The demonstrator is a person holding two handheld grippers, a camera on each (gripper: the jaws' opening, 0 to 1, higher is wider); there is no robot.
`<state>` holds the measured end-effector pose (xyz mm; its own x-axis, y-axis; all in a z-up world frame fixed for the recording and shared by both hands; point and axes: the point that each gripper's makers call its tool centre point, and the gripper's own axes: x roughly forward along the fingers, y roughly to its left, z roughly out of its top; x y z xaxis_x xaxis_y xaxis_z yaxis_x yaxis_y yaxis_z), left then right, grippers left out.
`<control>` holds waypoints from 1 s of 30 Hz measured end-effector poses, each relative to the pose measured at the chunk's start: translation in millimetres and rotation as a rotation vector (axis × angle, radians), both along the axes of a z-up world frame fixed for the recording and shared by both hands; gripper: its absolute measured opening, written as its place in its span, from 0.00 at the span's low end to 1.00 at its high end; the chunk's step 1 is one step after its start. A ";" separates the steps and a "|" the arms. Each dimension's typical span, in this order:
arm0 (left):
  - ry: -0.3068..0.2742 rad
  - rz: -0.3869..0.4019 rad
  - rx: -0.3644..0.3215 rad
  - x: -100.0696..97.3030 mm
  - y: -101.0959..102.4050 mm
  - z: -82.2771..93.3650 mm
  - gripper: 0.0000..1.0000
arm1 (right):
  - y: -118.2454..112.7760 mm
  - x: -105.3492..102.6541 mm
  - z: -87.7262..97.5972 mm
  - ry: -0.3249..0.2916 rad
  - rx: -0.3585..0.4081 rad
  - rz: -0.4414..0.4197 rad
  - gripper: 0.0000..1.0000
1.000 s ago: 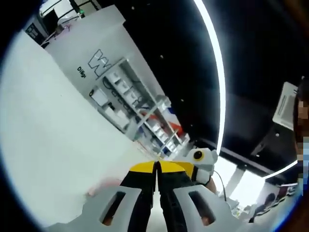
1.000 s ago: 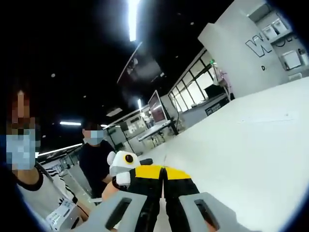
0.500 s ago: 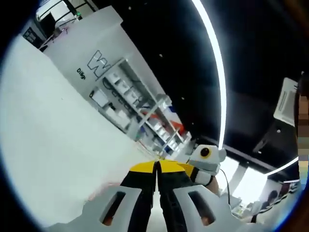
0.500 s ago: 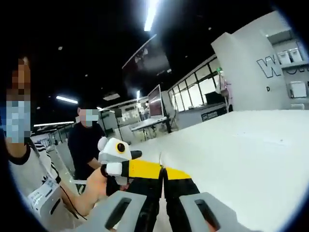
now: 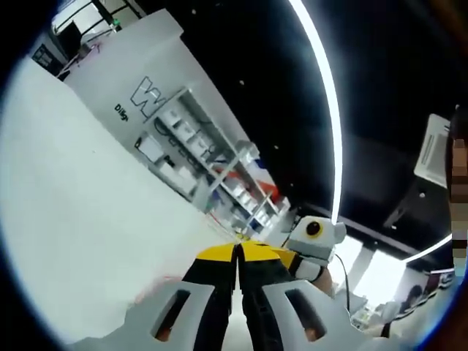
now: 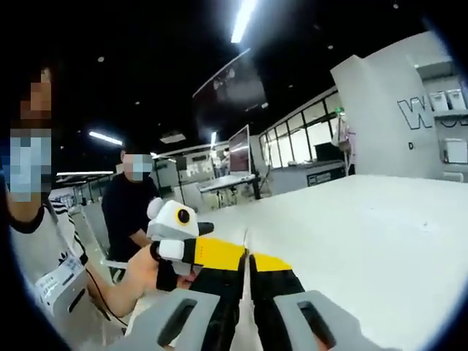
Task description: Open the resealable bag by pulling the two sides of the seal apart until the entire bag opening is separated and visibly accessible.
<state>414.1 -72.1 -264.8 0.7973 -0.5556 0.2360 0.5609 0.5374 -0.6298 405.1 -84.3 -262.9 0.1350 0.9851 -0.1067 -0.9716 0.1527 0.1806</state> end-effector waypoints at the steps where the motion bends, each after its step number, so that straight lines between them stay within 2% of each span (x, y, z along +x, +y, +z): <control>1: 0.000 0.000 0.000 0.0 -0.1 0.0 0.01 | 0.0 0.4 -0.1 0.001 0.000 0.000 0.00; 30: 0.010 -0.016 0.024 -1.9 -1.7 -2.7 0.01 | -1.3 2.8 1.2 0.016 0.003 -0.017 0.00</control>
